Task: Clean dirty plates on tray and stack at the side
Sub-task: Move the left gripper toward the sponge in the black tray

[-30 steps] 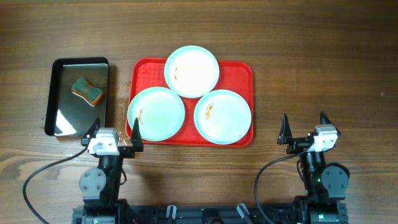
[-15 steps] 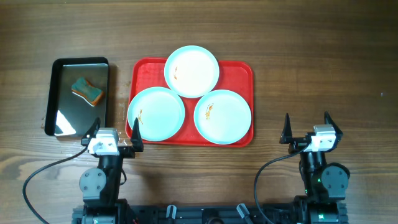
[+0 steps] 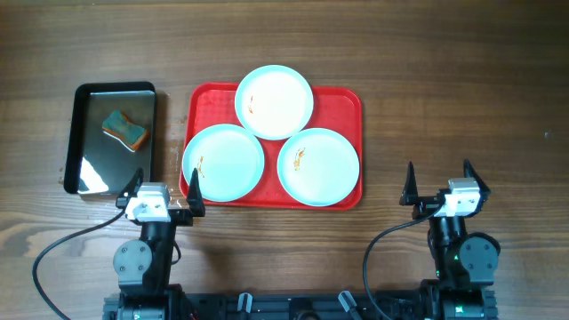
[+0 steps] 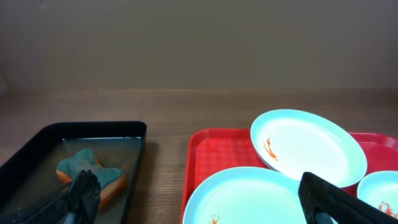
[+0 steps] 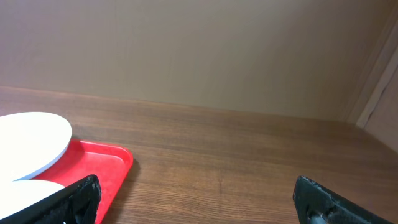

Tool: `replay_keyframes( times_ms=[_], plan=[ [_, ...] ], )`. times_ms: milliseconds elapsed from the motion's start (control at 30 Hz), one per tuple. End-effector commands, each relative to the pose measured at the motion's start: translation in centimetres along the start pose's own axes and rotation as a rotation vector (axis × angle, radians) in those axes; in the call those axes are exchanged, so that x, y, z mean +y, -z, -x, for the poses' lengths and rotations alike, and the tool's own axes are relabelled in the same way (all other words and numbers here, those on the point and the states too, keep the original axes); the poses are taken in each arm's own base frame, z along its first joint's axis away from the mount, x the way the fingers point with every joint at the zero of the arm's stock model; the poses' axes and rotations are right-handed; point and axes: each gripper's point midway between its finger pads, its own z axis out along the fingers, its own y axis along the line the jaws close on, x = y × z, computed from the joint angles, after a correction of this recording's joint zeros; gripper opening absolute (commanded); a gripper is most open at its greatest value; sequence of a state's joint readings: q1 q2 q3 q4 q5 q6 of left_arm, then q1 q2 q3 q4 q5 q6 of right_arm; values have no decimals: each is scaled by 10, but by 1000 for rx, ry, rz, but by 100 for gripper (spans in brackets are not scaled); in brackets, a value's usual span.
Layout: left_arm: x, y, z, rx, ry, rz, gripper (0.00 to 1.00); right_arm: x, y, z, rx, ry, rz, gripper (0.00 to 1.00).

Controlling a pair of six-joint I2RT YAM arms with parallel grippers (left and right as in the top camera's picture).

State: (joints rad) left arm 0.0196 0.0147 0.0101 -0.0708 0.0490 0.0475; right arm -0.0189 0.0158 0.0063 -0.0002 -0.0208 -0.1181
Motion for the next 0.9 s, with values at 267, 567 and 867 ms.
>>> replay_keyframes(
  times_ms=[267, 567, 867],
  plan=[
    [2, 0, -2, 4, 3, 13, 100, -5, 0, 0, -2, 13, -24, 100],
    [-89, 25, 14, -29, 99, -543, 100, -5, 0, 0, -2, 13, -24, 100],
    [-159, 128, 81, -52, 333, -1222, 100, -5, 0, 0, -2, 13, -24, 100]
  ],
)
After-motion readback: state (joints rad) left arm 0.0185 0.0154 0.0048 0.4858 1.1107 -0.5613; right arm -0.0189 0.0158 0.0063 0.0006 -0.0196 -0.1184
